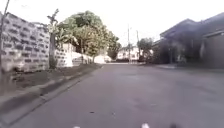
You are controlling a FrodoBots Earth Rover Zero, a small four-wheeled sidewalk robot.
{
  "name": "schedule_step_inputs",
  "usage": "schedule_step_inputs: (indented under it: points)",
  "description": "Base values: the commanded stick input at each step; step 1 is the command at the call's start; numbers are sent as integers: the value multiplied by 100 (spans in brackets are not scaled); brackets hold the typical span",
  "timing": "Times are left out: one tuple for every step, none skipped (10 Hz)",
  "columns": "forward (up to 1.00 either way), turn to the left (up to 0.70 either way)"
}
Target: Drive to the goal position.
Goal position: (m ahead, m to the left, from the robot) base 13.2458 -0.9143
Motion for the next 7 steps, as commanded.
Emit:
schedule_step_inputs:
  points:
    - [100, 0]
    - [100, 0]
    - [100, 0]
    - [100, 0]
    - [100, 0]
    - [100, 0]
    - [100, 0]
